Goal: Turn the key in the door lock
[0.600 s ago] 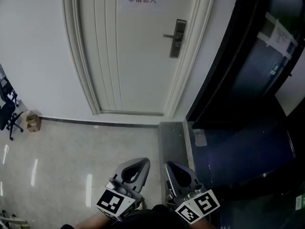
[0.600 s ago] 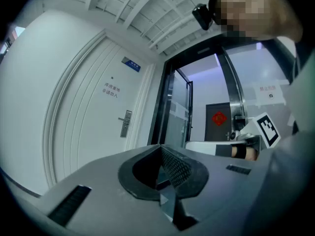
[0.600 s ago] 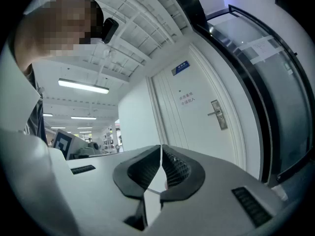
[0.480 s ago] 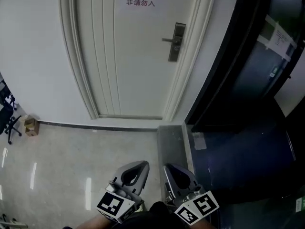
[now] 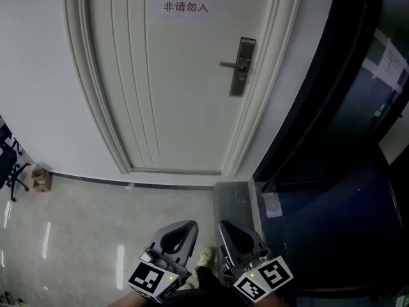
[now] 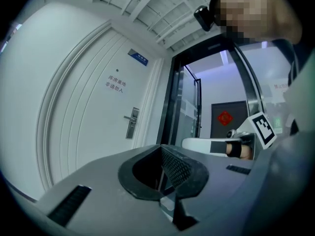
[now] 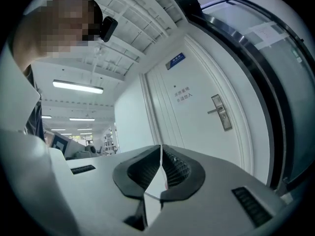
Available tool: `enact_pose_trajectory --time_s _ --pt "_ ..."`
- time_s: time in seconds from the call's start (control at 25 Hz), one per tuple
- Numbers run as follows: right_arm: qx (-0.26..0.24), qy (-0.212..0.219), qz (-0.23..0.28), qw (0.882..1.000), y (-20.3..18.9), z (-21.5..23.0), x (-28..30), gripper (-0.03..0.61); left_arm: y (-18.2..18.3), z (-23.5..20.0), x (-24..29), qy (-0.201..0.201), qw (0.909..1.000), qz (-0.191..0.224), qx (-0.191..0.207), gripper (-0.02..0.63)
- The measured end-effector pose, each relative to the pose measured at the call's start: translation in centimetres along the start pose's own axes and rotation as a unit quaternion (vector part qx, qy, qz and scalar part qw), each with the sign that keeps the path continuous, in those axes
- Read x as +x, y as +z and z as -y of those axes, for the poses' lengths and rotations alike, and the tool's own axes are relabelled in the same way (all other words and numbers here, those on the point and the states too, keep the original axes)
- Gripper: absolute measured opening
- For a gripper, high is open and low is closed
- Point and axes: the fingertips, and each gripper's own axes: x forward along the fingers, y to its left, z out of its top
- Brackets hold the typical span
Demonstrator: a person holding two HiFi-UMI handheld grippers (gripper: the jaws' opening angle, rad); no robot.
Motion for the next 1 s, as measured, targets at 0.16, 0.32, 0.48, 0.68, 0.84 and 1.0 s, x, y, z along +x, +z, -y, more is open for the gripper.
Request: enact_pose_trajectory --time_s 0.16,0.32,0.48,0.68,0.84,1.0 --pt "0.002 0.011 -0.001 1.000 1.6 4.3 4.1 0.017 1.5 -2.3 5.0 0.006 1.0000 0.006 0.005 0.003" --pt "0.001 0.023 -0.002 1.000 3.3 9.0 7.5 0.017 2.5 -3.9 10.5 0.009 0.9999 0.009 0.009 0.003" --pt "0.002 0.032 -0.003 0.999 4.1 13.8 10.0 0.017 2.6 -5.4 15.5 0.021 0.9997 0.013 0.009 0.003" --pt "0.006 0.033 -0.009 0.999 4.8 18.0 12.6 0.017 3.1 -6.7 19.7 0.028 0.9993 0.012 0.020 0.003" --pt "0.009 0.024 -0.008 1.000 5.4 20.4 15.0 0.017 3.3 -8.4 22.0 0.039 0.9990 0.005 0.021 0.003" --pt "0.006 0.002 -0.003 1.000 6.1 23.6 17.8 0.017 3.1 -9.8 24.7 0.034 0.9990 0.000 0.029 0.003"
